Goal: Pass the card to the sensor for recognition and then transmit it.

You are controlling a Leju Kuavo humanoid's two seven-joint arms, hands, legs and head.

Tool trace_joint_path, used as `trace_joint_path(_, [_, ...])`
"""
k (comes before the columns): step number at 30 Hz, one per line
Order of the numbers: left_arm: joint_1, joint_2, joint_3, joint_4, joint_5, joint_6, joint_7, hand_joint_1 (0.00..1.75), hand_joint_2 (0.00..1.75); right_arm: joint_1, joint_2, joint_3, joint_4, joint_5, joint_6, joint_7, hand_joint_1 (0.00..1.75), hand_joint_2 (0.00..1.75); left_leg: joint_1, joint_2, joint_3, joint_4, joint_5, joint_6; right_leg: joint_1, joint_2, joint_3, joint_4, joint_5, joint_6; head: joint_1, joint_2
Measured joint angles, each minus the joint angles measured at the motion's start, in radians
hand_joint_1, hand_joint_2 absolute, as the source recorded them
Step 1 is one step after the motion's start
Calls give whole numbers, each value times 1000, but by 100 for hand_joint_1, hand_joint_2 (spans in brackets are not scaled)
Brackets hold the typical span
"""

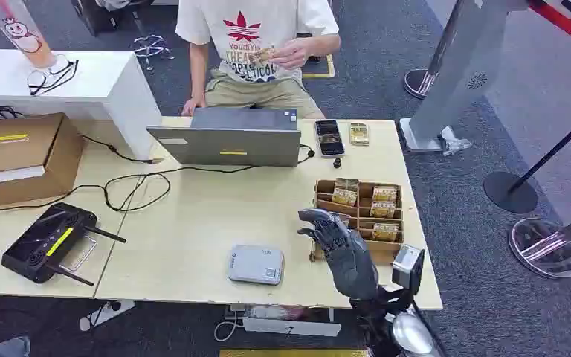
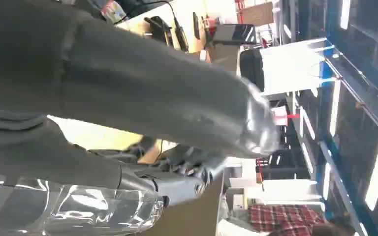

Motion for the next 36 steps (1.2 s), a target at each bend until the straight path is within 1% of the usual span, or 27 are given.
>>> trace_joint_path(5, [-5, -1, -3, 0, -13, -3, 6, 0, 0, 24, 2, -19, -28, 3, 1, 0, 175, 0, 0, 0, 0, 0, 0, 0, 0, 0, 0, 0, 0, 0, 0, 0])
trace_joint_path(6, [-7, -1, -5, 0, -15, -5, 8, 0, 0, 28, 2, -23, -34, 4, 2, 0, 124, 0, 0, 0, 0, 0, 0, 0, 0, 0, 0, 0, 0, 0, 0, 0])
trace_joint_path(7, [-8, -1, -6, 0, -18, -8, 11, 0, 0, 33, 2, -25, -39, 7, 2, 0, 0, 0, 0, 0, 0, 0, 0, 0, 0, 0, 0, 0, 0, 0, 0, 0])
trace_joint_path(10, [-11, -1, -8, 0, -17, -9, 20, 0, 0, 46, 3, -30, -54, 22, 2, 12, 0, 0, 0, 0, 0, 0, 0, 0, 0, 0, 0, 0, 0, 0, 0, 0])
trace_joint_path(18, [-11, -1, -8, 0, -7, -9, 21, 0, 0, 49, 13, -42, -59, 36, 3, 34, 0, 0, 0, 0, 0, 0, 0, 0, 0, 0, 0, 0, 0, 0, 0, 0])
trace_joint_path(19, [-10, -1, -8, 0, -5, -11, 21, 0, 0, 49, 14, -42, -59, 36, 6, 39, 0, 175, 0, 0, 0, 0, 0, 0, 0, 0, 0, 0, 0, 0, 0, 0])
trace_joint_path(26, [-9, -1, -8, 0, 0, -19, 21, 0, 0, 28, 28, -45, -58, 41, 14, 60, 0, 175, 0, 0, 0, 0, 0, 0, 0, 0, 0, 0, 0, 0, 0, 0])
trace_joint_path(30, [-9, -1, -8, 0, 0, -19, 24, 0, 0, 20, 29, -47, -58, 97, 4, 60, 0, 175, 0, 0, 0, 0, 0, 0, 0, 0, 0, 0, 0, 0, 0, 0])
trace_joint_path(32, [-9, -1, -8, 0, 0, -18, 27, 0, 0, 12, 29, -47, -58, 197, -47, 37, 0, 175, 0, 0, 0, 0, 0, 0, 0, 0, 0, 0, 0, 0, 0, 0])
trace_joint_path(34, [-9, -1, -8, 0, 0, -18, 28, 0, 0, -12, 29, -47, -52, 350, -142, 10, 0, 175, 0, 1, -1, 0, 0, 0, 0, 1, 0, 0, 0, 0, 0, 0])
trace_joint_path(36, [-9, -1, -8, 0, -2, -18, 30, 0, 0, -46, 29, -42, -43, 434, -205, 0, 0, 175, 0, 1, 0, 0, 0, 0, 0, 1, 0, 0, 0, 0, 0, 0])
